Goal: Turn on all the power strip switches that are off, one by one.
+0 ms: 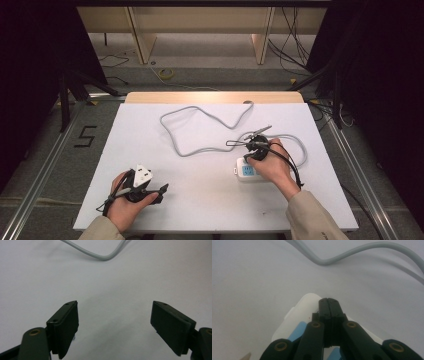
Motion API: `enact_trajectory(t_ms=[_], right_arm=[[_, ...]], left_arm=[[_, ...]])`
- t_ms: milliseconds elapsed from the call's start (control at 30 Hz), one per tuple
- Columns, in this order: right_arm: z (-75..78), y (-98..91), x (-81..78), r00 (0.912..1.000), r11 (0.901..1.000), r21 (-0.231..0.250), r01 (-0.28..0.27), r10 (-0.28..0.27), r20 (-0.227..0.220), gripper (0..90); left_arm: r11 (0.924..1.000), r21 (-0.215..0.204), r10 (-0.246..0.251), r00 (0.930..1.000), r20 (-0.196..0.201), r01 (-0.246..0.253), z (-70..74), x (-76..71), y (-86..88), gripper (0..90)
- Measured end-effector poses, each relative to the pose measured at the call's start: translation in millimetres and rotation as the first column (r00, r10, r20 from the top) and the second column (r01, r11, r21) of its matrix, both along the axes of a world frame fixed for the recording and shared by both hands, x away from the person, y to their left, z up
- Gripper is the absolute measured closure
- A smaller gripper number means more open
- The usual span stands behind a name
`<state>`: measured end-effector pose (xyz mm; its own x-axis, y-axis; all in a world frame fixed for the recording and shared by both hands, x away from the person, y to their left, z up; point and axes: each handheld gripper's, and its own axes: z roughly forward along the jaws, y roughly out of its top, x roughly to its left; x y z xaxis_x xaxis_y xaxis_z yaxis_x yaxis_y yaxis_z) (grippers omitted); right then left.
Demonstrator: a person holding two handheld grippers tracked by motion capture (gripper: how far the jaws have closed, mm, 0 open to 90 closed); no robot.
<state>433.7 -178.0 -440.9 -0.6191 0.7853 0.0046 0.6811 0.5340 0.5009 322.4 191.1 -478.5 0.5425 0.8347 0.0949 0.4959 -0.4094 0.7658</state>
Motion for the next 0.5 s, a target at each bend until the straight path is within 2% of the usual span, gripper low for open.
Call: enact_trajectory(t_ms=[300,500], right_arm=[[-2.0,2.2,-2.0,0.9998,0.9997,-0.022,-0.005,0.005,0.017,90.0],[-1.8,0.6,-1.2,0.9999,0.9999,-0.009,-0.007,0.007,0.01,90.0]], left_arm=[[1.0,0.003,-0.004,1.0,-0.002,0.004,-0.1,-0.3,-0.3,22.5],[1.0,0.002,-0.004,1.0,-0.002,0.004,-0.2,-0.2,-0.1,22.5]])
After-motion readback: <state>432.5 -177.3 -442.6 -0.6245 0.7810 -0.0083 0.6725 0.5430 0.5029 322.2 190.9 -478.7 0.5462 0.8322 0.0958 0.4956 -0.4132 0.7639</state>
